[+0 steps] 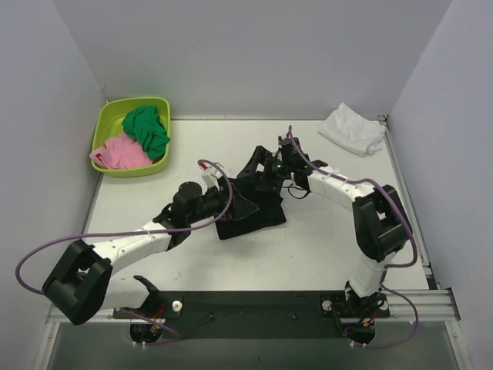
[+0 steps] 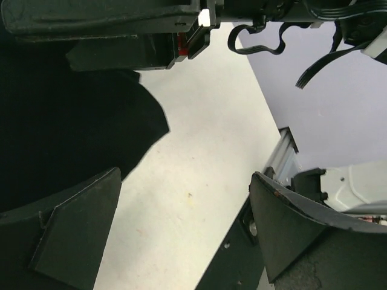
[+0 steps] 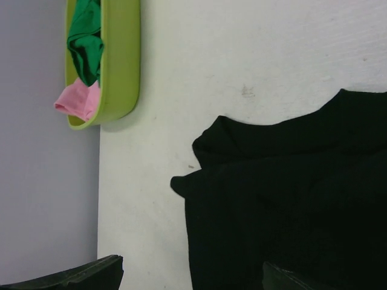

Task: Fold and stack the t-shirts
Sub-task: Smooth out wrinkles on the folded tshirt

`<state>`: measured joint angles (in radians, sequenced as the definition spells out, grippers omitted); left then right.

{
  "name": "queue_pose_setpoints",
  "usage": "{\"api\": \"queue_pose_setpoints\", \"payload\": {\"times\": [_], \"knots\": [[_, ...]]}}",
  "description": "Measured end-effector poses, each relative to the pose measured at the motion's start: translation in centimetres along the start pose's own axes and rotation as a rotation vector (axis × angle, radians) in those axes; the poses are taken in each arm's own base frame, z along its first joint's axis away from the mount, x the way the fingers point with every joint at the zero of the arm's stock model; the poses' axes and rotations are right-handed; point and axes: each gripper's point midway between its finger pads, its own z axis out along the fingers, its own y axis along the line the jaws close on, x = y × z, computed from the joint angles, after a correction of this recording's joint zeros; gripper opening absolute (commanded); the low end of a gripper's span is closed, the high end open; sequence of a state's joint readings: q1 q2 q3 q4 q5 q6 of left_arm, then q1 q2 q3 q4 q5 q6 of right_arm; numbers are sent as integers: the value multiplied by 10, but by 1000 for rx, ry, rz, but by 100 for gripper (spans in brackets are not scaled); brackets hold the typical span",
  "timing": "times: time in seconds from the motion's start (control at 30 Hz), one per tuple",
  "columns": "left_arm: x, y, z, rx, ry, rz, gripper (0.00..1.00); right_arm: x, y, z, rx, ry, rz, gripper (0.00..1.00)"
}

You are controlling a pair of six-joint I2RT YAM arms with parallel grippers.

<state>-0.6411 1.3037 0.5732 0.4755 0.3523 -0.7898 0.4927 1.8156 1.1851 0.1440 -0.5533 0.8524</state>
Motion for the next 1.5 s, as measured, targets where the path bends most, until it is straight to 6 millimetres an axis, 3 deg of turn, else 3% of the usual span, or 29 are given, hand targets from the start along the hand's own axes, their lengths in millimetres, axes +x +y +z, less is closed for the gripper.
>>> {"api": "queue_pose_setpoints", "payload": {"times": [0.13, 0.27, 0.43, 0.6, 0.73, 1.13, 1.5], "knots": [[4, -24, -13, 43, 7, 38, 97, 7, 26, -28, -51, -32, -54, 100], [11, -24, -21, 41, 11, 46, 97, 8, 45, -40, -96, -55, -92, 100], [29, -11, -24, 6, 41, 38, 97, 9, 37, -26, -88, -41, -77, 100], [36, -4, -22, 3, 47, 50, 97, 16, 14, 5, -57, 24, -24, 100], [44, 7, -16, -3, 51, 50, 97, 17, 10, 20, -64, 57, 2, 100], [87, 51, -9, -38, 101, -4, 97, 1, 33, 23, -131, 45, -15, 100], [99, 58, 0, 3, 103, -34, 97, 4, 29, 30, -151, 50, 17, 100]]}}
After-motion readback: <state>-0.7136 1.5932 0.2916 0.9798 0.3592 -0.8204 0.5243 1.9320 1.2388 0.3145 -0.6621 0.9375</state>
